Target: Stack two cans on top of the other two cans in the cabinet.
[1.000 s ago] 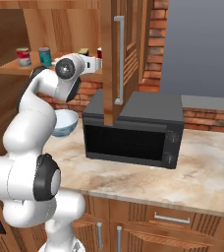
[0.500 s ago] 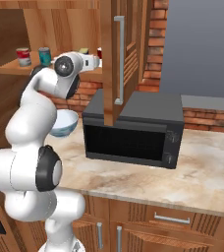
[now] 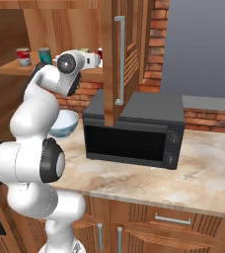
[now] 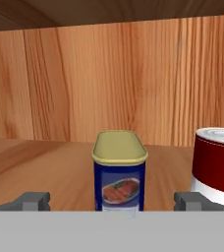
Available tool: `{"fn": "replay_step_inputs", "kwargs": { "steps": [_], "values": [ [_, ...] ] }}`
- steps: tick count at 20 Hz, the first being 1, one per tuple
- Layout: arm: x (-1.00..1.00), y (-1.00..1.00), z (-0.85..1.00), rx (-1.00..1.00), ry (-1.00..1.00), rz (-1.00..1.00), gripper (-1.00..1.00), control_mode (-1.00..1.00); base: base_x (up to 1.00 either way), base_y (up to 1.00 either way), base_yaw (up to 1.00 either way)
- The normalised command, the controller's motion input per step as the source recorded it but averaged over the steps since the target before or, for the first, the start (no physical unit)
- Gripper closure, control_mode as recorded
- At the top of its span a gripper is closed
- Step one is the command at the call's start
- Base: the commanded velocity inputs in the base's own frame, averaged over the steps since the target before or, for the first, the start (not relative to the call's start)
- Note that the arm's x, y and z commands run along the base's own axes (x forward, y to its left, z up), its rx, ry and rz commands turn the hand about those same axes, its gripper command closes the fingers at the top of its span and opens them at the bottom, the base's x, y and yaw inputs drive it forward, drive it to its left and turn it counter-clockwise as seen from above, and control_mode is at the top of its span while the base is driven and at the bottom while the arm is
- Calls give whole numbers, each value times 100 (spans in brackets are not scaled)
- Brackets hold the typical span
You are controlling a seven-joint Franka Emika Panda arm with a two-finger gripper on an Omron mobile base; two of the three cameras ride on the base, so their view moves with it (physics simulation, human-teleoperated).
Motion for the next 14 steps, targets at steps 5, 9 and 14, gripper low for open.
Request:
{"fn": "replay_step_inputs", "kwargs": {
  "steps": [5,9,14],
  "values": [
    [20,0,0,0,0,0,-100,-100,0,0,0],
    [20,0,0,0,0,0,-100,-100,0,0,0],
    [23,0,0,0,0,0,-100,-100,0,0,0]
  ]
}}
